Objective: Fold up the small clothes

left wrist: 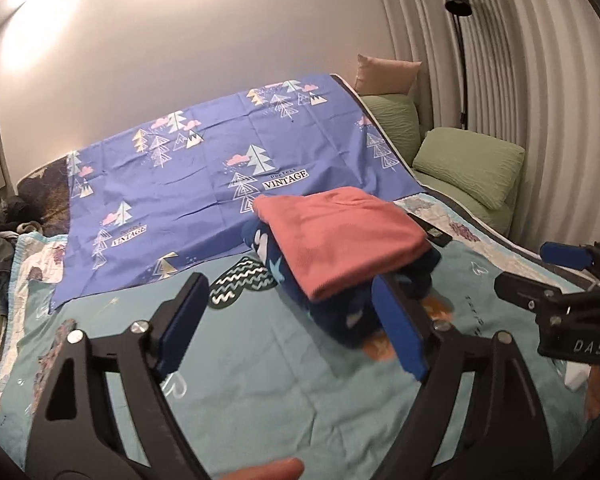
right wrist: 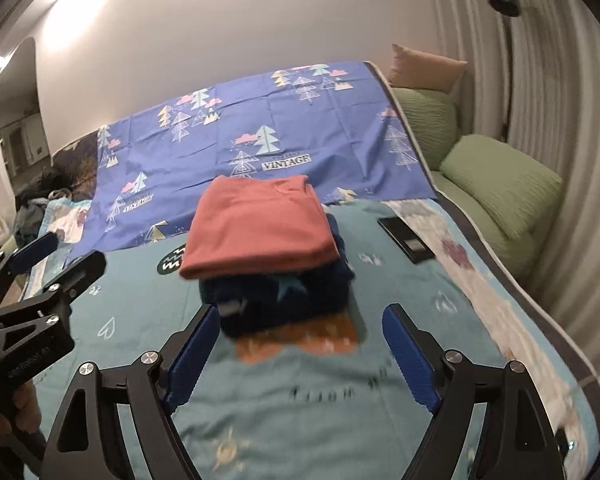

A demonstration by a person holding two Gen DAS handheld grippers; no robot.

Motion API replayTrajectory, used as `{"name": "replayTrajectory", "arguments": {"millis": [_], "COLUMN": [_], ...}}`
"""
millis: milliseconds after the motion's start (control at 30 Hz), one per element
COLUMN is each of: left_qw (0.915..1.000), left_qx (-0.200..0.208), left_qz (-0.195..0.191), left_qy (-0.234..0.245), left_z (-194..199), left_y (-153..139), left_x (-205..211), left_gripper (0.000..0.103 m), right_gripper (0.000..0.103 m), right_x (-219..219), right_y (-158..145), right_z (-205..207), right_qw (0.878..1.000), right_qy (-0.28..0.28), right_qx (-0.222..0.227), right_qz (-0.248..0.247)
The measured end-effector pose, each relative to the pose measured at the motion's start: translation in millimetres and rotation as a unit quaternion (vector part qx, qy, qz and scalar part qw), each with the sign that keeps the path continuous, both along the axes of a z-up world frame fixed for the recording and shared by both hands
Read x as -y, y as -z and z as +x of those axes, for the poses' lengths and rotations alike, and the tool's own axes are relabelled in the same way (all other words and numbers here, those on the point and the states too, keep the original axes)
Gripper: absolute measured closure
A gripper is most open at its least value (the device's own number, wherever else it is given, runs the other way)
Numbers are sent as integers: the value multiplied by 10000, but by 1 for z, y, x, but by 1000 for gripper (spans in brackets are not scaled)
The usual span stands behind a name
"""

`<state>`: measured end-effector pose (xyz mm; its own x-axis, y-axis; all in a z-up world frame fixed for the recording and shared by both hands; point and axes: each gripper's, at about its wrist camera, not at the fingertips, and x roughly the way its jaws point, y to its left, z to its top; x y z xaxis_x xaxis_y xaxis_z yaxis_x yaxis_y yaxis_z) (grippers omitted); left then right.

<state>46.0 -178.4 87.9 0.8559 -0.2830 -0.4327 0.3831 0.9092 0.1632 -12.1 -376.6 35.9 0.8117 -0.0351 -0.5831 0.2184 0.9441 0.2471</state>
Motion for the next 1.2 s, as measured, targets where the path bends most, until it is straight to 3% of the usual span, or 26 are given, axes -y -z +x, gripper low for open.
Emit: {"name": "replayTrajectory", "arguments": {"millis": [167,433,733,1200], "left_qw": [10000,9994,9993,9986], "left_qx": [15,-163,-74,-299], "left_qz": [39,-269,-326,-410], "left_qy": [-50,-148,-158,-122], "left_z": [-37,-79,-106,-107], "left_y": [-1,1,2,14], "left_x": [-15,-46,-59,-67], "left_gripper": [19,19,19,19], "right_gripper": [16,16,16,15], "right_x": [-17,-50,-71,-82], "right_y": [-2,-12,-22,-18], "right_z": [-37,-88,-105,-114], "right_qw": [10000,9993,9984,9976], "right_qy": [67,298,396,524], "right_qx": [-17,144,246,146], "right_qz": [47,-174,-331,-431]}}
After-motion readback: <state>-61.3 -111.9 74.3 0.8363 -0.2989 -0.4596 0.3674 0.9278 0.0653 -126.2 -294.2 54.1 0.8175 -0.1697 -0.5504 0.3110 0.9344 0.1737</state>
